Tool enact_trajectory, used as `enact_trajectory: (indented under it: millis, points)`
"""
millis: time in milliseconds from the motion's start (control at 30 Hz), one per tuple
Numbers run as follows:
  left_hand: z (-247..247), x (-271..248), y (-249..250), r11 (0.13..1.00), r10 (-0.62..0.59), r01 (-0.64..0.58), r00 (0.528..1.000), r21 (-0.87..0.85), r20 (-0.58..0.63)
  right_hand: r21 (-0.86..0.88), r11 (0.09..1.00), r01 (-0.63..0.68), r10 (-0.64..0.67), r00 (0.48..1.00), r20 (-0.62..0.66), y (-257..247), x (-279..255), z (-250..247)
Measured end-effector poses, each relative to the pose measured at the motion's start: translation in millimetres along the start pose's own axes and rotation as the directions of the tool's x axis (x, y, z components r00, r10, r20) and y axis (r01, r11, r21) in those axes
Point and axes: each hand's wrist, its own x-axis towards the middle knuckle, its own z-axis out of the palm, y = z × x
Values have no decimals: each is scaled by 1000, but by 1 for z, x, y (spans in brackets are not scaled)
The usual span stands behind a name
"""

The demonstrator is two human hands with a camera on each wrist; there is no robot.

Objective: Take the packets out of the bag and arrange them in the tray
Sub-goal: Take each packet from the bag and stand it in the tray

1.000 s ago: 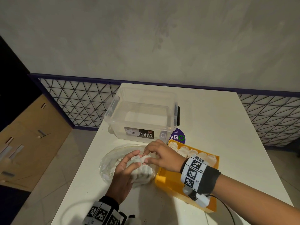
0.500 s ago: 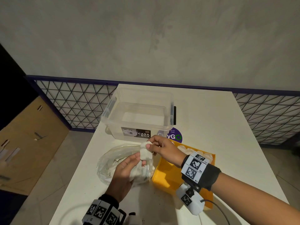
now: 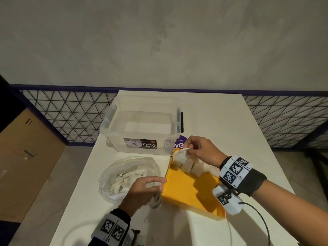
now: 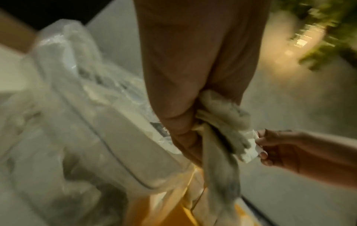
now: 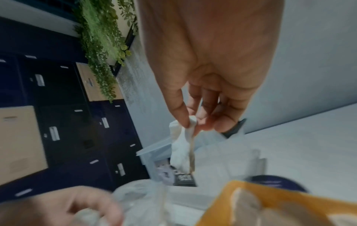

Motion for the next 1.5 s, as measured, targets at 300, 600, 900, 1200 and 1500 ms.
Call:
enact_trajectory:
  millis: [300, 600, 900, 1200, 1500]
  points:
    - [16, 21, -45, 657, 311, -398, 917, 641, 251, -553, 820, -147, 163, 986, -21, 71, -16, -36]
    - [25, 19, -43, 447, 293, -410, 907, 795, 303, -726, 681, -98, 174, 984, 31, 87, -6, -15]
    - [37, 14, -43, 433, 309, -389, 912, 813, 271, -864, 502, -33, 131, 991, 38, 90, -2, -6]
    - [47, 9, -29, 495, 13, -147, 987, 856, 162, -932, 356, 70, 49, 994, 93, 87, 3, -4]
    - [44, 4, -2, 730, -42, -35, 994, 682, 96, -910, 408, 77, -18, 997, 76, 81, 3, -7]
